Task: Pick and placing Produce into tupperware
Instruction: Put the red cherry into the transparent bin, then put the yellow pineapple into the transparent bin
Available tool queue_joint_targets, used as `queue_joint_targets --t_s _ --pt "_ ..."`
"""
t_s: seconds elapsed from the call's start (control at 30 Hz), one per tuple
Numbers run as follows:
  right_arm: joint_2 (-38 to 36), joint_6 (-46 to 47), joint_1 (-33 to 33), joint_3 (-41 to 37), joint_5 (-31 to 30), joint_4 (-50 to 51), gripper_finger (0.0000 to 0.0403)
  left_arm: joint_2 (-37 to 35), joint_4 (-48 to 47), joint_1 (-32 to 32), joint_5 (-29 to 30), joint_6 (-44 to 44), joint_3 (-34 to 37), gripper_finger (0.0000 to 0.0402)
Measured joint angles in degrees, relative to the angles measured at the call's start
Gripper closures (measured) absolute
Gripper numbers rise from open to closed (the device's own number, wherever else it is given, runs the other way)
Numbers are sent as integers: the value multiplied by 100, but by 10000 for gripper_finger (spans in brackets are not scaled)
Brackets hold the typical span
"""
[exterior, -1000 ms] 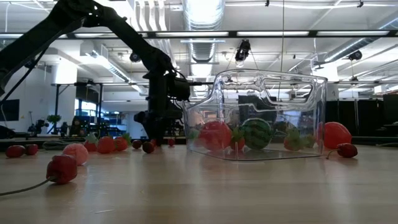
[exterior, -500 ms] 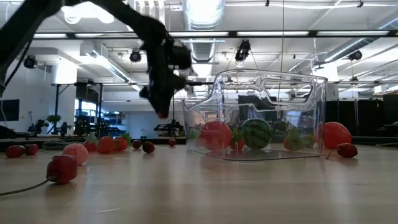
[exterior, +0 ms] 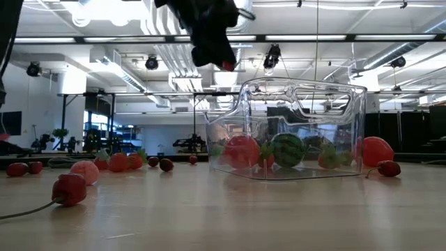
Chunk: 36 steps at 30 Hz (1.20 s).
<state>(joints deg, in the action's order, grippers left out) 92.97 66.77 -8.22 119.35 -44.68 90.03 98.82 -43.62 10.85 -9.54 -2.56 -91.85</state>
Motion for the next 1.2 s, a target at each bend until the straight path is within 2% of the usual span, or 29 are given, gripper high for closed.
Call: queue_joint_targets --t_s 0.23,0.47,0.63,0.87,0.97,1.07,1.2 --pt "-354 265 -20 0 594 -2 37 461 -26 -611 2 272 279 302" --pt "-613 373 -354 -106 932 -1 37 546 69 -841 21 279 717 302" --pt "-751 281 -717 -193 926 3 37 523 592 -854 217 -586 804 293" --pt "-776 300 -1487 -350 1143 -3 37 513 1557 -1094 816 -1144 850 221" --pt "-776 401 -1911 -553 1295 -3 37 512 1540 -1157 1012 -1575 854 183" --pt "-775 421 -2360 -857 1461 -10 37 477 1342 -1222 960 -1918 862 153" --pt "-755 801 -3015 -1437 2002 -154 37 347 1196 -1542 855 -1978 865 138"
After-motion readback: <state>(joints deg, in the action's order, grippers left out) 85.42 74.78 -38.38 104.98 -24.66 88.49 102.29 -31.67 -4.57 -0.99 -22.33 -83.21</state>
